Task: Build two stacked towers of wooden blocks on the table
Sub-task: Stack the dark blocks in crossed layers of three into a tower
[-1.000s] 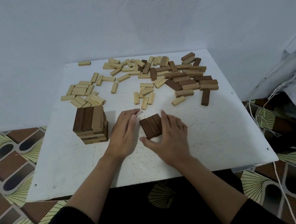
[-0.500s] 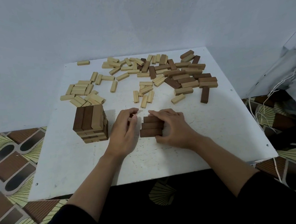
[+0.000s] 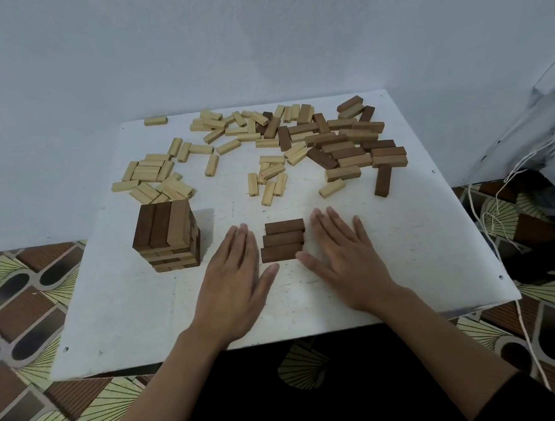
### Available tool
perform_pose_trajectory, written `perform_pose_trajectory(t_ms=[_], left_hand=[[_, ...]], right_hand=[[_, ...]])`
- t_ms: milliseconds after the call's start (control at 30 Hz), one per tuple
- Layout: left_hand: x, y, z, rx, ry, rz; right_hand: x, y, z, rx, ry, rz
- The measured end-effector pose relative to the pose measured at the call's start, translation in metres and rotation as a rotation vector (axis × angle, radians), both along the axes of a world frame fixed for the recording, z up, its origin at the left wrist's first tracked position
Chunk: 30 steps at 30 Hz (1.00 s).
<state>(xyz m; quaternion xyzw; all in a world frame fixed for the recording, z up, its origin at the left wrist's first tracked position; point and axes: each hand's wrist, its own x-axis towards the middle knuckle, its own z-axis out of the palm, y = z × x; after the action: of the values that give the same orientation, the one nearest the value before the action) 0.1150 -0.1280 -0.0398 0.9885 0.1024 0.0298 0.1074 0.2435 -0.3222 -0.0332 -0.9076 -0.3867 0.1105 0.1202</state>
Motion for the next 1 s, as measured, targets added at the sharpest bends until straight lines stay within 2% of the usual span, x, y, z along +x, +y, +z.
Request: perform_pose_trajectory(t_ms=[133, 1000], left_hand=[[0.0051, -0.0053, -0.0023, 0.049, 0.012, 0.016], [0.0068, -0.0077, -0.0022, 0.06, 0.012, 0.018]], right_hand=[[-0.0057, 0.0031, 0.0002, -0.107, -0.082, 0.034], [-0.0067, 0.0079, -0.0059, -0.121, -0.119, 0.044]])
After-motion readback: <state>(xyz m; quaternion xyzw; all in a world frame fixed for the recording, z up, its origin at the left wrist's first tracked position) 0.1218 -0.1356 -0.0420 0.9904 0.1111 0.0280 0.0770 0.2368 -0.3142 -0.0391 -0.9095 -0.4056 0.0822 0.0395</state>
